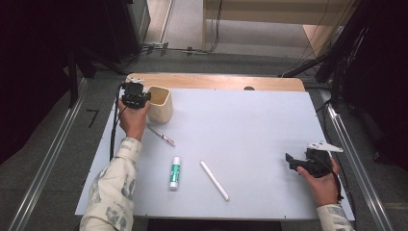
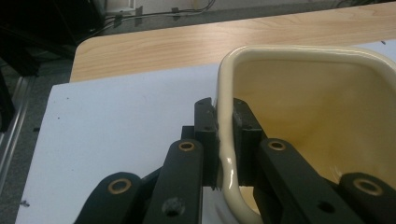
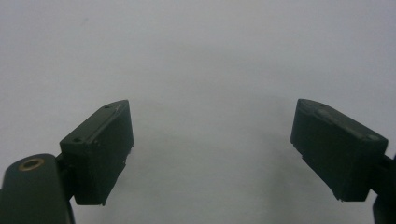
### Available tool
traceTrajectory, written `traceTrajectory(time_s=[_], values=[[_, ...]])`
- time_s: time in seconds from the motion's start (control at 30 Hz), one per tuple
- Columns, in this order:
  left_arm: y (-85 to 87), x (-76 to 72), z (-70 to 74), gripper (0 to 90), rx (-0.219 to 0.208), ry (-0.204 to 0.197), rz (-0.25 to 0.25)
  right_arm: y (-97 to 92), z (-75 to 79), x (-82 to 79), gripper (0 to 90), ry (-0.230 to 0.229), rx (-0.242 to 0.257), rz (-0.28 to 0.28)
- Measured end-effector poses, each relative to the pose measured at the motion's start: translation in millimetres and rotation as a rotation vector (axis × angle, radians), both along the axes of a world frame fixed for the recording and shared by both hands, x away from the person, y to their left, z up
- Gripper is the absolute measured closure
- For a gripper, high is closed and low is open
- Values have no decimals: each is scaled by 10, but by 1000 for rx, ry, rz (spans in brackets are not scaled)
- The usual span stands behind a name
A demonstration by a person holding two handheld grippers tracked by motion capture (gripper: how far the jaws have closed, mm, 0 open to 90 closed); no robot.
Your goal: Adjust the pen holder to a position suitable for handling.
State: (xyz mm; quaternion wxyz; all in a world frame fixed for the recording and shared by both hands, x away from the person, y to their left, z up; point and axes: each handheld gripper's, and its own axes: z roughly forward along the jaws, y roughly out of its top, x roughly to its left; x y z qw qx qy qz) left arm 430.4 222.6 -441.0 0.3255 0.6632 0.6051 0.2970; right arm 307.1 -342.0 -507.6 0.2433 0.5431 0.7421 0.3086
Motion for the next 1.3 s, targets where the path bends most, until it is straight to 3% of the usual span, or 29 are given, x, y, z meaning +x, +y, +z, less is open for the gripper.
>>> traceTrajectory(time_s=[0.23, 0.47, 0.83, 1.2, 1.3], values=[[-50, -29, 16, 848, -8, 4, -12, 0, 2, -1, 114, -1, 2, -2], [-190, -88, 72, 849, -63, 1, -50, -5, 5, -2, 114, -1, 4, -4], [-630, -191, 20, 849, -96, 11, -129, -1, 10, -5, 114, -4, 3, -3], [-1068, -170, -5, 848, -89, 15, -188, -7, 16, -9, 114, -6, 8, -3], [-1204, -157, 9, 848, -67, 10, -202, -11, 15, -7, 114, -7, 7, -1]])
